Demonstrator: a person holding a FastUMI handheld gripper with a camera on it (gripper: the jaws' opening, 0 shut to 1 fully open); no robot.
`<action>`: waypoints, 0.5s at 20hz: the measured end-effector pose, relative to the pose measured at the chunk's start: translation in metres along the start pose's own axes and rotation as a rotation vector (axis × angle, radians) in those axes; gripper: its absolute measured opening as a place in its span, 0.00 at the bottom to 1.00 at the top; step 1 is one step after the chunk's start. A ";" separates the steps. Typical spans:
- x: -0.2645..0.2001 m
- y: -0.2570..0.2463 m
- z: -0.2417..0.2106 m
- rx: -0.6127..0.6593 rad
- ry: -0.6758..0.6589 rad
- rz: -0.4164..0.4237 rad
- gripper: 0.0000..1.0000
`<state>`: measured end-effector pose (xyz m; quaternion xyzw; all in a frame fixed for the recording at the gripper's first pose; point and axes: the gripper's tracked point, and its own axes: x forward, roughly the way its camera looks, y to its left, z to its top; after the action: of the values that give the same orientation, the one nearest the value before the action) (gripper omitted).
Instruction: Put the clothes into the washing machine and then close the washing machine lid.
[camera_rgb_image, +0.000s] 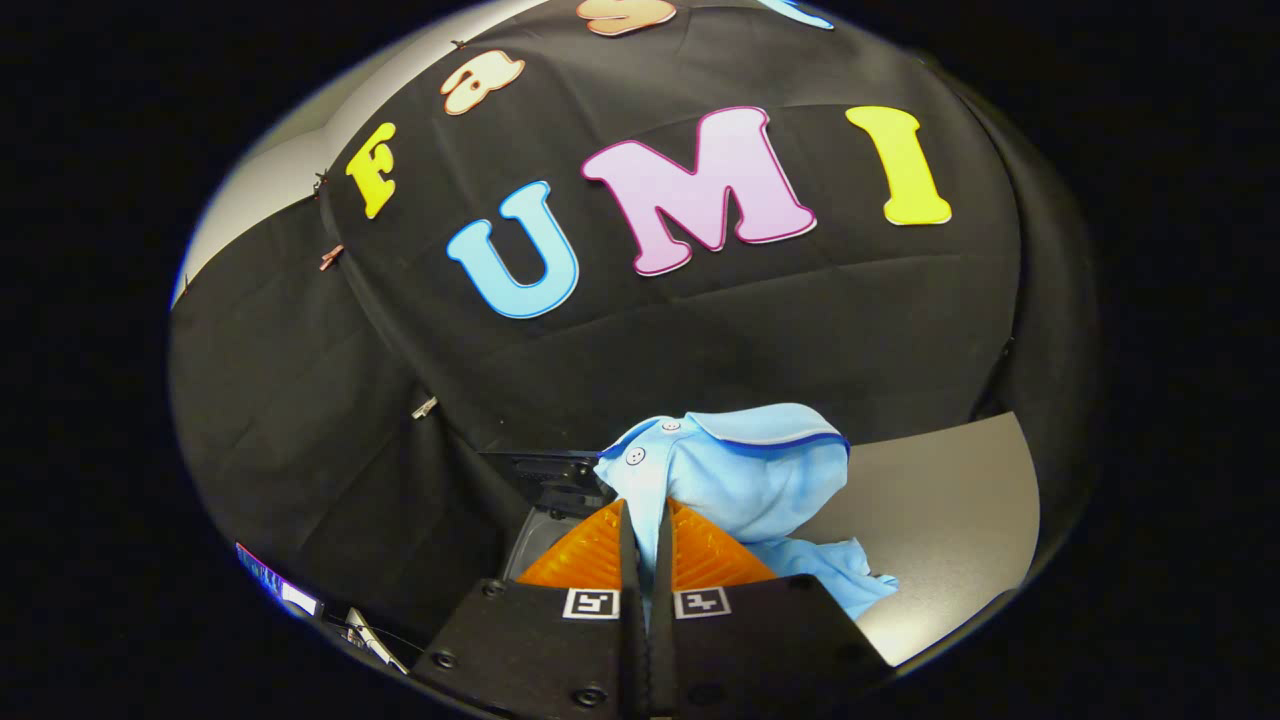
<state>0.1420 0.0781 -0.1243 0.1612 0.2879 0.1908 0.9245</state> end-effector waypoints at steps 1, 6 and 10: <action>0.003 0.011 0.000 0.006 -0.001 0.014 0.05; 0.016 0.064 -0.002 -0.015 -0.017 0.013 0.06; 0.036 0.121 -0.011 -0.038 -0.036 0.011 0.05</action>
<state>0.1319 0.2021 -0.1004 0.1484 0.2668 0.1984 0.9314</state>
